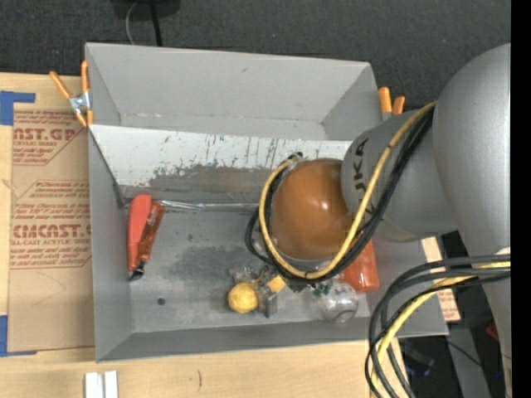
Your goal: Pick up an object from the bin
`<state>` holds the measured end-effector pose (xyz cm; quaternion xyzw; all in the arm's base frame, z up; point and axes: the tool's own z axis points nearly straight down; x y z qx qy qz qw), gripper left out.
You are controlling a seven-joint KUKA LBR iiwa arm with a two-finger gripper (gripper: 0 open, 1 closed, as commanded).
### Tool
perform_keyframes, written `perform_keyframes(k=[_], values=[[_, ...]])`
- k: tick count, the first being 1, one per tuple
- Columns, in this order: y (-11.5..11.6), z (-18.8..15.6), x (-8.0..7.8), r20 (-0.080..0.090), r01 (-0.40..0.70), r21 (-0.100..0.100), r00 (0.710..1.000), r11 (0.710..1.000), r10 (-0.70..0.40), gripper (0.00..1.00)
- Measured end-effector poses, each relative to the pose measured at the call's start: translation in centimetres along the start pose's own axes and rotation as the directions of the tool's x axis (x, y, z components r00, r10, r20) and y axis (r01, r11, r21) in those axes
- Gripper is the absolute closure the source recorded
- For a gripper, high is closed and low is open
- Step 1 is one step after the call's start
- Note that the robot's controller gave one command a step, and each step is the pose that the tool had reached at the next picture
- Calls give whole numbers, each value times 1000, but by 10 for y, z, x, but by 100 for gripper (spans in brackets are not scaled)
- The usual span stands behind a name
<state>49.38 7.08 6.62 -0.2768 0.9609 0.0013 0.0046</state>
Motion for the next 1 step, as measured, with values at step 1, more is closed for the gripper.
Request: perform_keyframes(k=[1], values=[[0, -13, 0, 0, 0, 0, 1000, 1000, 0, 100]])
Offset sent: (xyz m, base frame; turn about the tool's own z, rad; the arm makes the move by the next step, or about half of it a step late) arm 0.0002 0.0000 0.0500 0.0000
